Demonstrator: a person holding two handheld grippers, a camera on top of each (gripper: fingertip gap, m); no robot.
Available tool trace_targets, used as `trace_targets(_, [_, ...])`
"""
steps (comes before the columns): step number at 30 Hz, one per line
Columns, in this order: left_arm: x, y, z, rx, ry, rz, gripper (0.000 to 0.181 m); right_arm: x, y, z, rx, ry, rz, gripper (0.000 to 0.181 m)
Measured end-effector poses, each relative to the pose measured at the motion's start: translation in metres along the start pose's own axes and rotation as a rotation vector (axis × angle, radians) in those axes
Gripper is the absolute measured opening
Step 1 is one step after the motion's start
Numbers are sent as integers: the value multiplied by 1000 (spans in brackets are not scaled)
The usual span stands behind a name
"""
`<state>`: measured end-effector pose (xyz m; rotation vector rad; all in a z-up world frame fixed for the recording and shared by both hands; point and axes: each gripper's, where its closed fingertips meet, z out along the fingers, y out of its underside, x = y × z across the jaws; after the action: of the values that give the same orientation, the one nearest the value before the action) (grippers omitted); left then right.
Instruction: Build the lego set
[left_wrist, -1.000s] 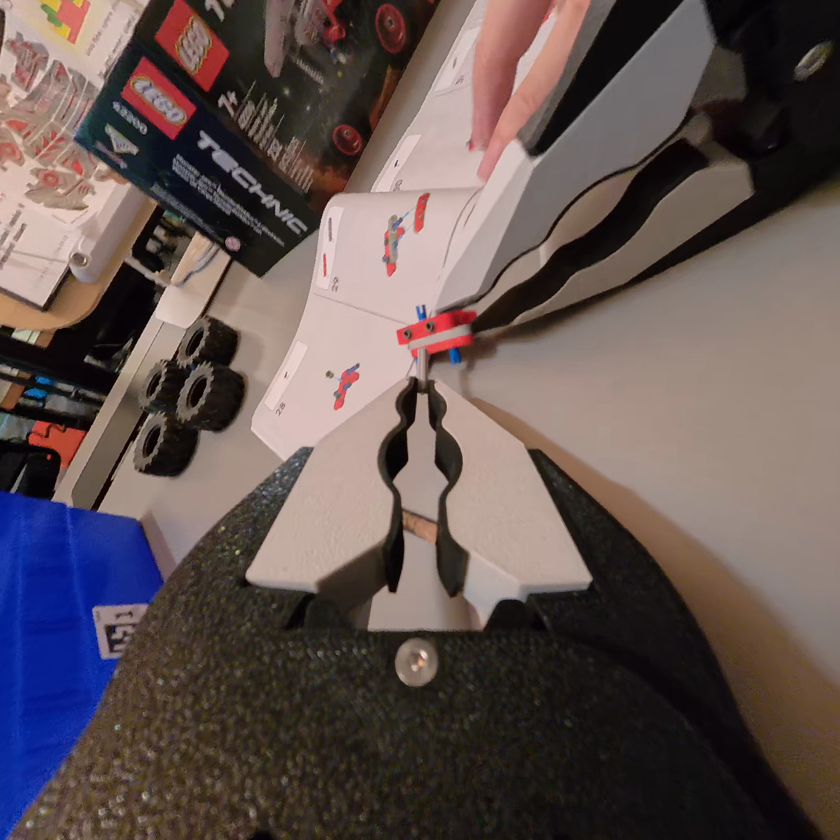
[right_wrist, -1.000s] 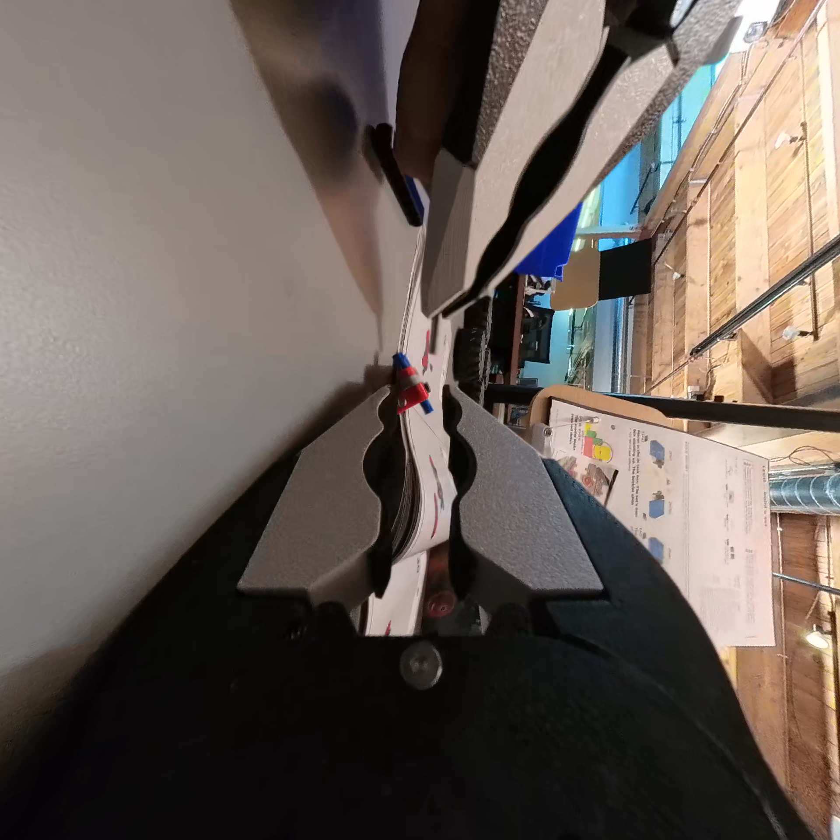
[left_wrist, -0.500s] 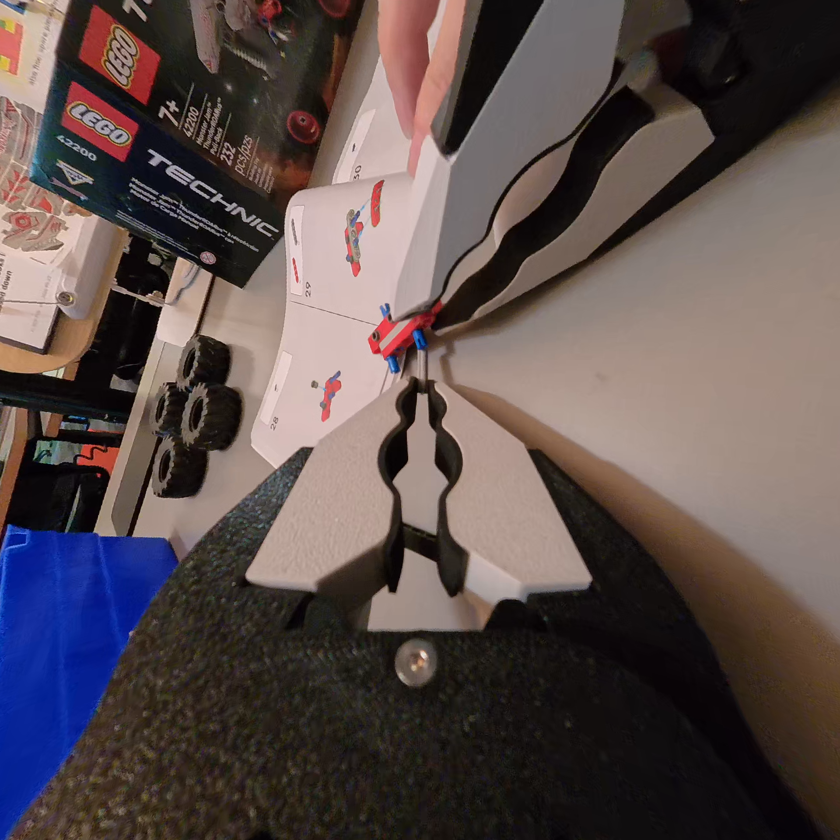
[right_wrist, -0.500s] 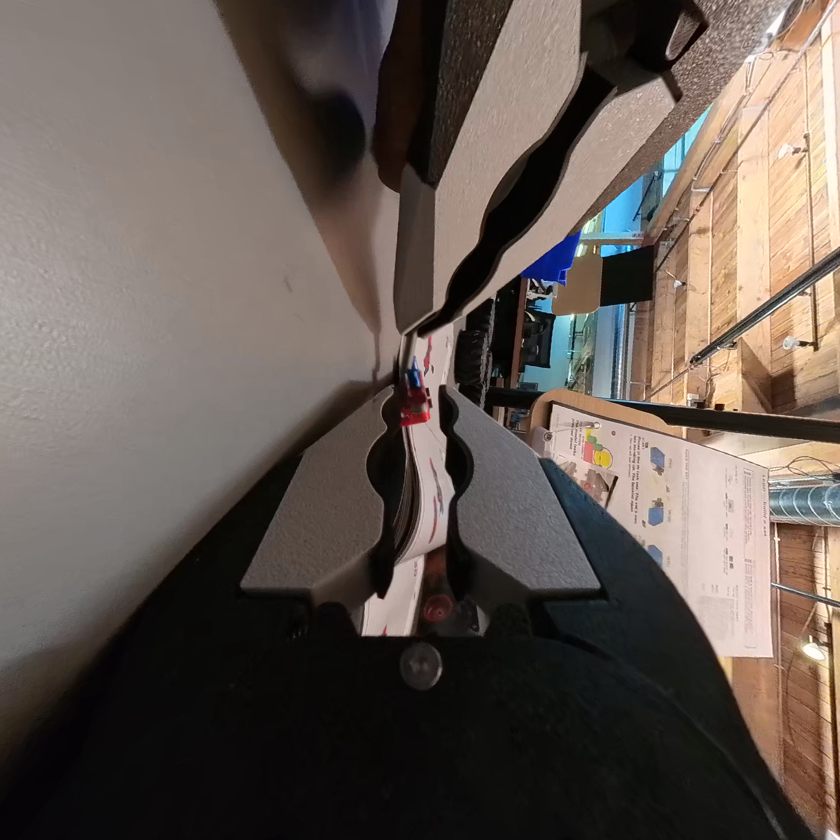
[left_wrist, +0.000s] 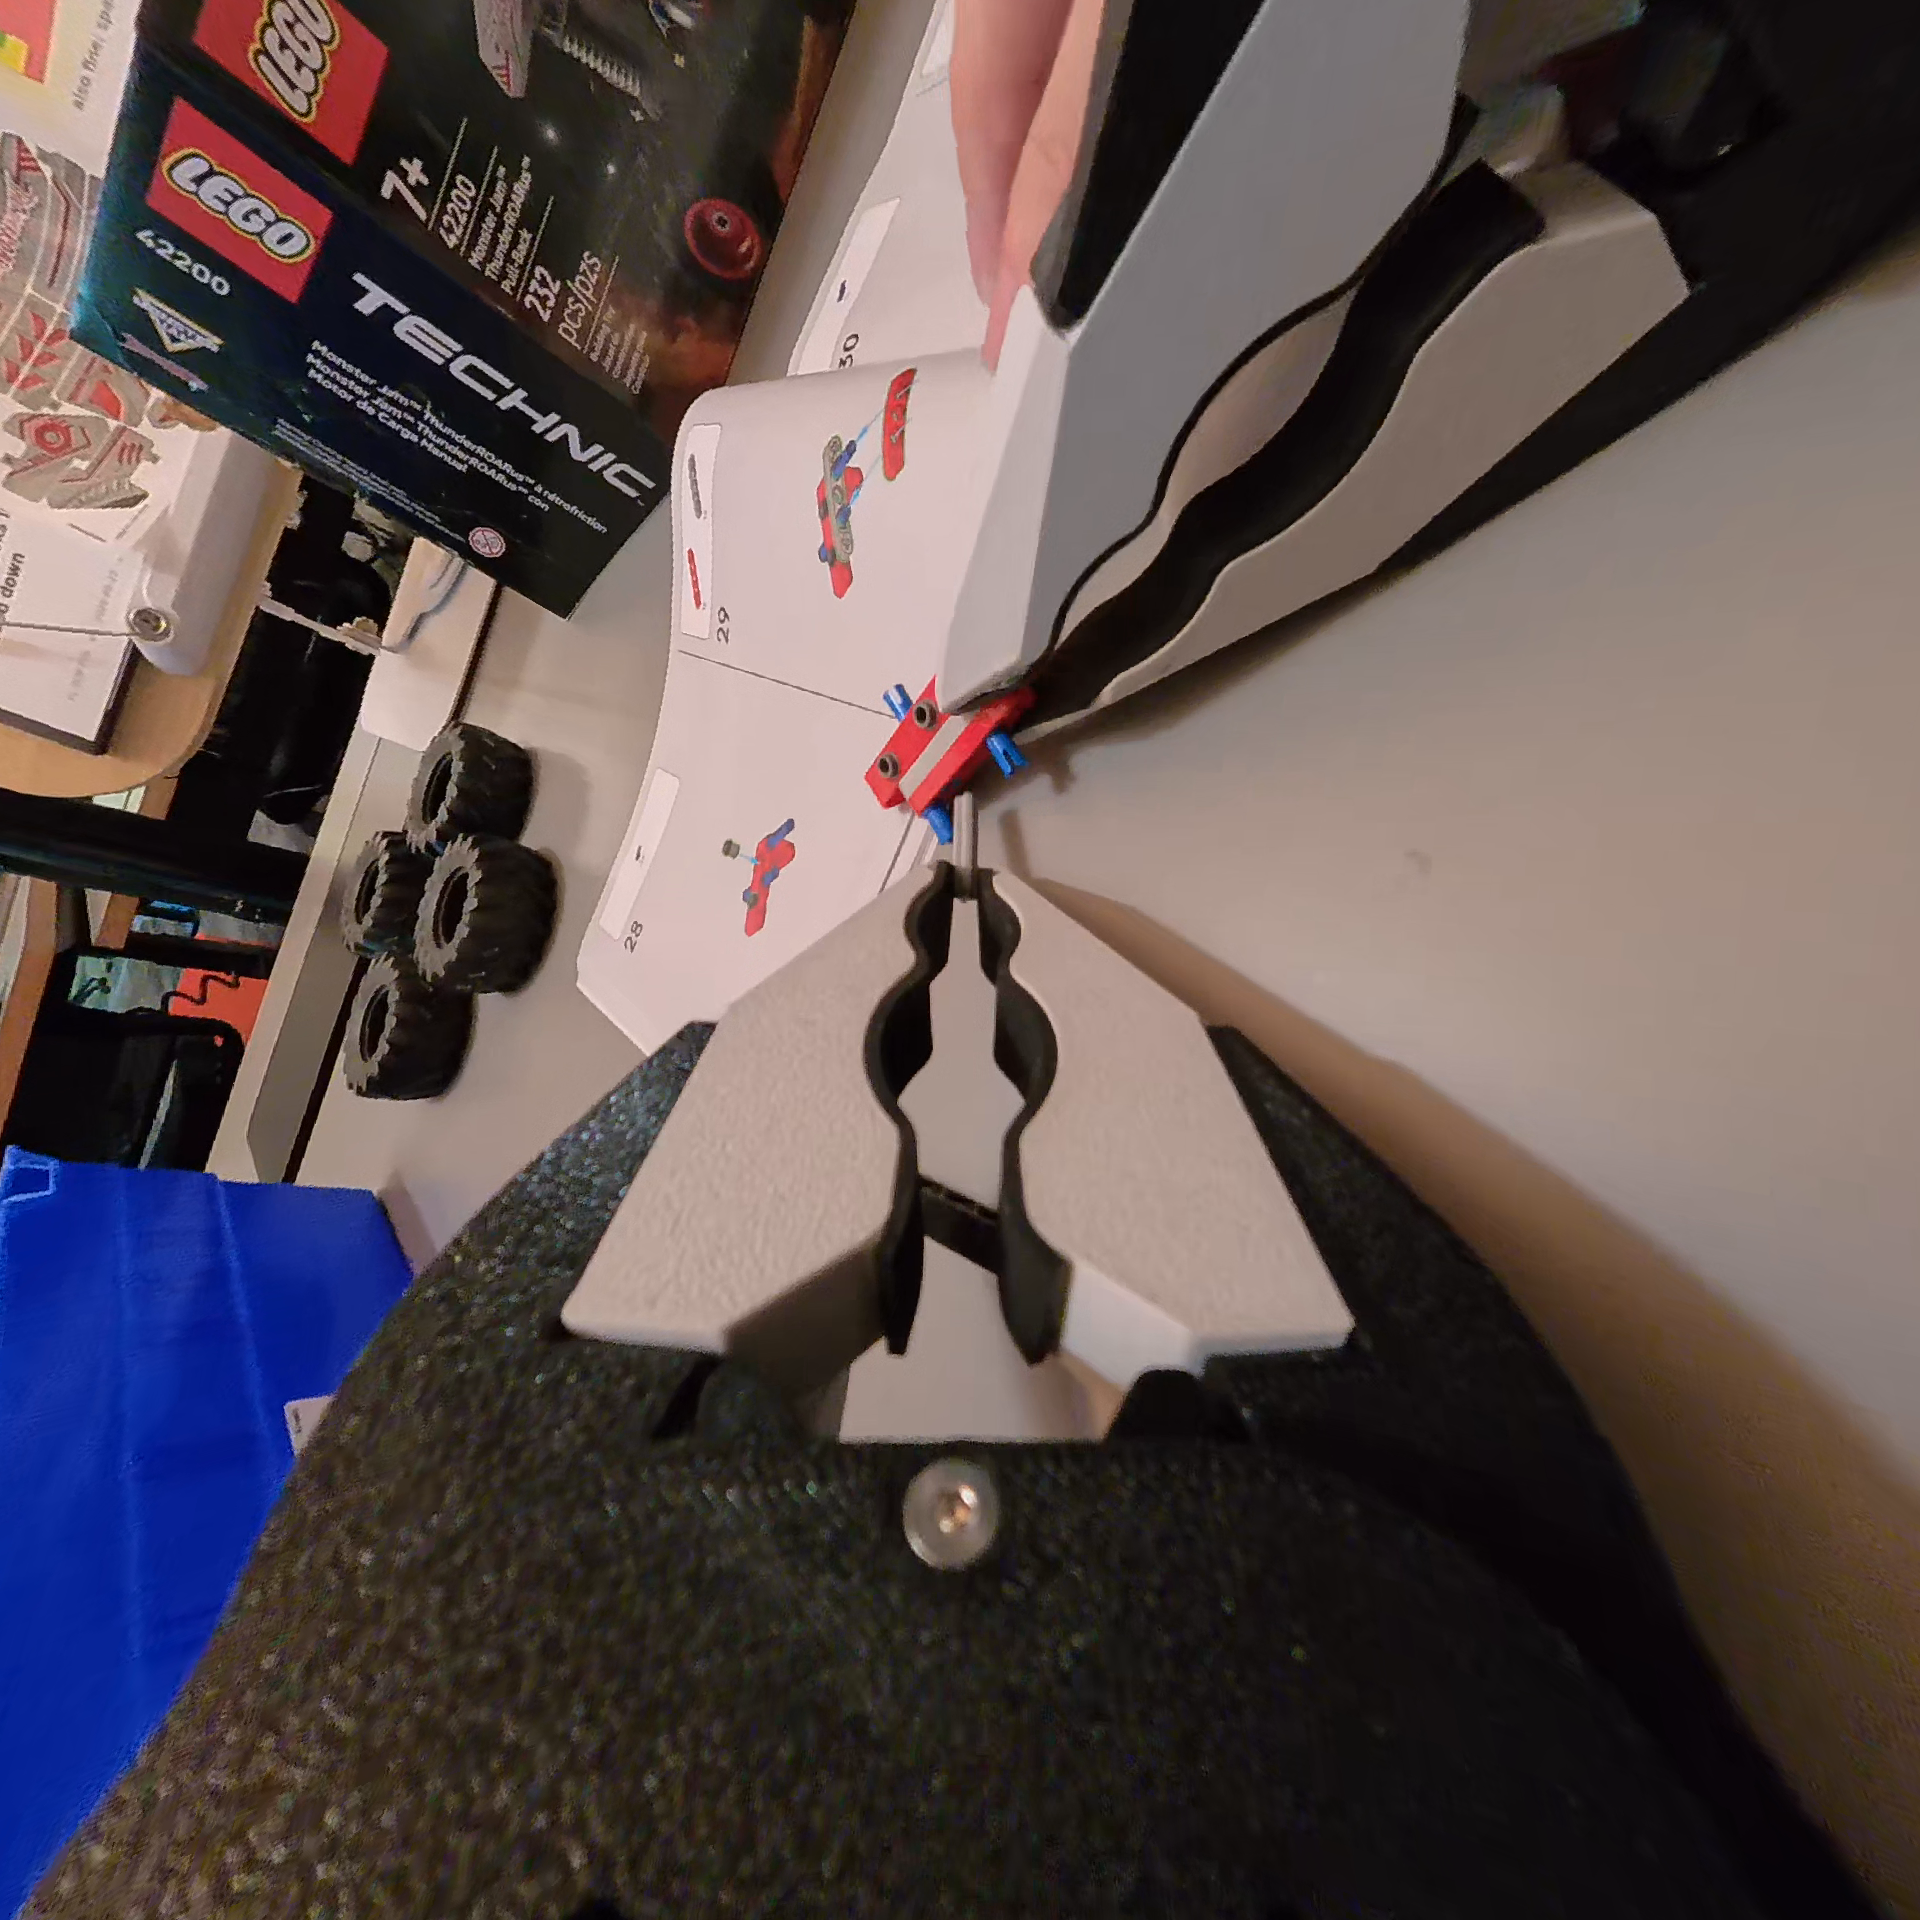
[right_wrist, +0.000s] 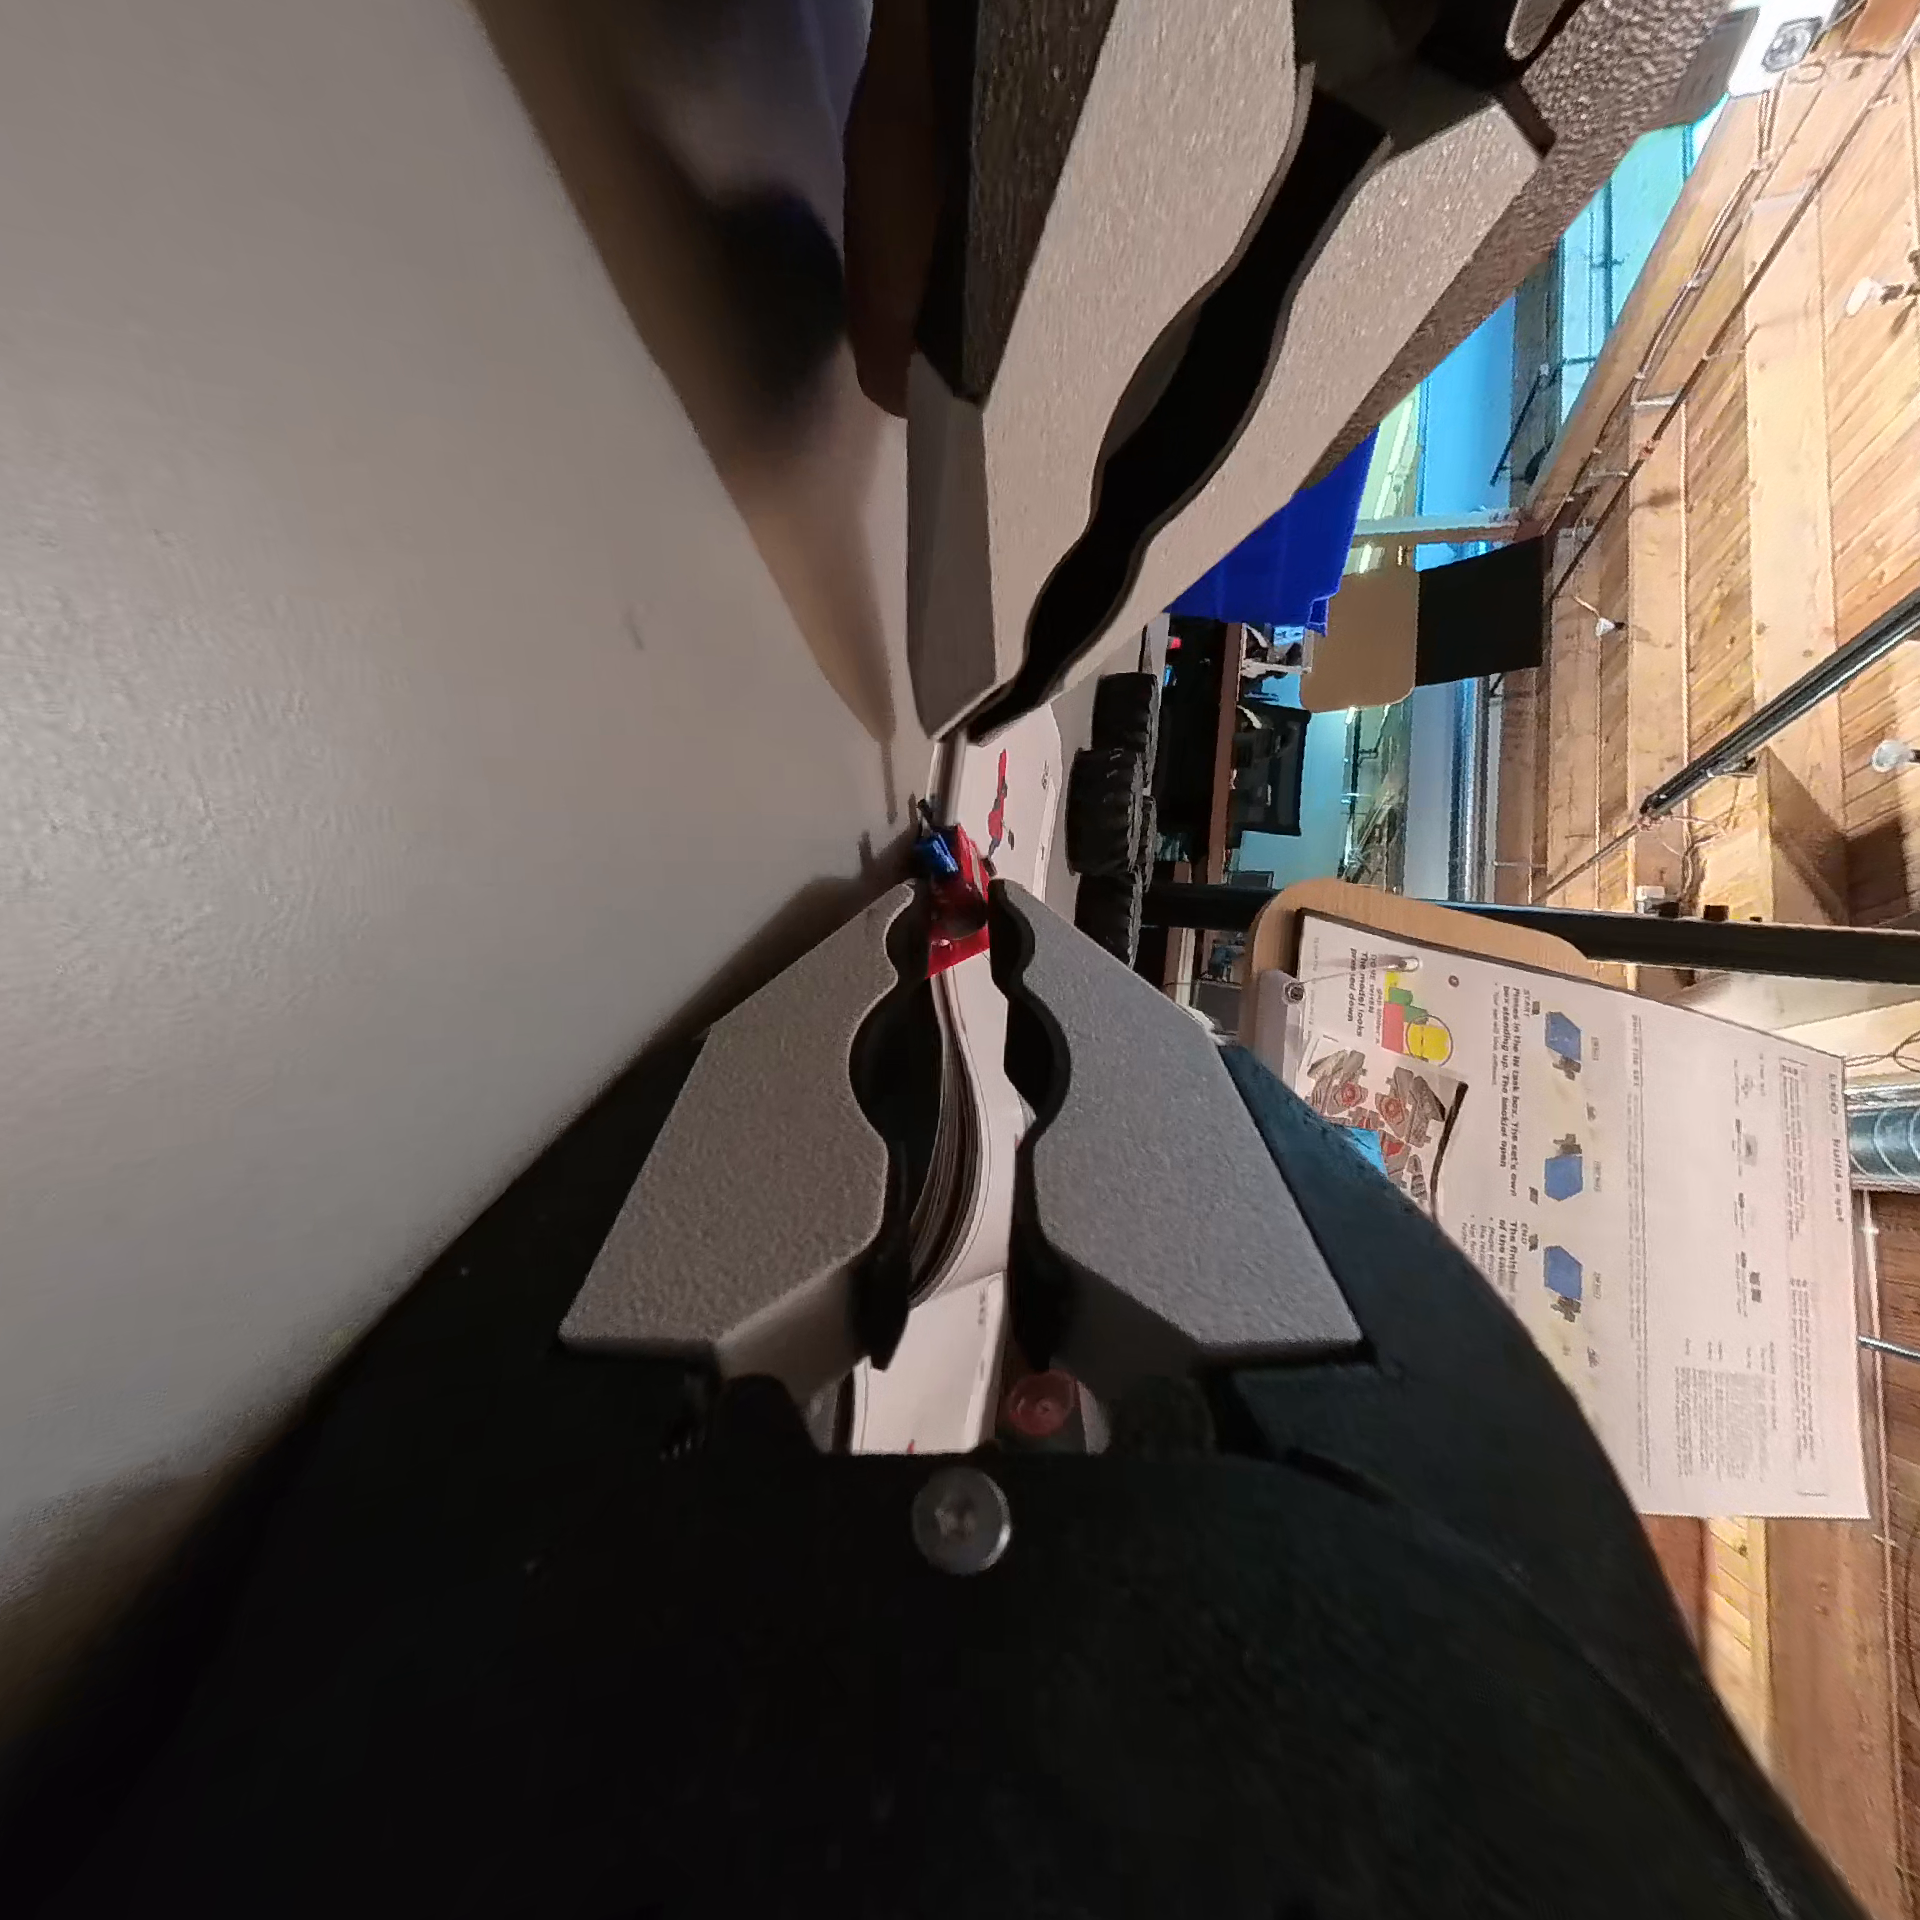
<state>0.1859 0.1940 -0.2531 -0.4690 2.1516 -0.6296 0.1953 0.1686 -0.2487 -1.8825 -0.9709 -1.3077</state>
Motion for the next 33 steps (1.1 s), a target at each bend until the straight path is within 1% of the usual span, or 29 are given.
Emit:
trace_targets(2, [-4,1,-1,-3,-27,-2,2,1,-1,0,-19,10,-23,7])
trace_targets(3, [-8,1,-2,-2,-46,-10,1,2,-3,-1,-15,15,-13,7])
trace_targets(5, [-18,4,-6,-8,-103,-33,2,13,-10,-5,15,72,42,6])
trace_targets(7, [-32,4,-12,7,-178,-58,1,29,-17,-13,60,135,165,5])
trace_targets(10, [-45,-5,-23,90,-243,-104,2,49,-19,-23,150,173,427,5])
trace_targets(12, [-44,-8,-25,122,-227,-130,1,54,-21,-27,218,157,549,5])
trace_targets(15, [-39,-12,-23,144,-194,-131,2,53,-24,-30,260,128,628,5])
trace_targets(18, [-34,-16,-21,156,-174,-112,1,48,-32,-29,292,78,649,5])
trace_targets(25, [-23,-17,-15,125,-136,-64,1,43,-36,-25,285,65,617,5])
trace_targets(31, [-22,-15,-14,119,-123,-68,1,33,-40,-22,275,39,531,7])
trace_targets(33, [-20,-15,-14,117,-118,-59,1,33,-37,-20,241,55,496,8])
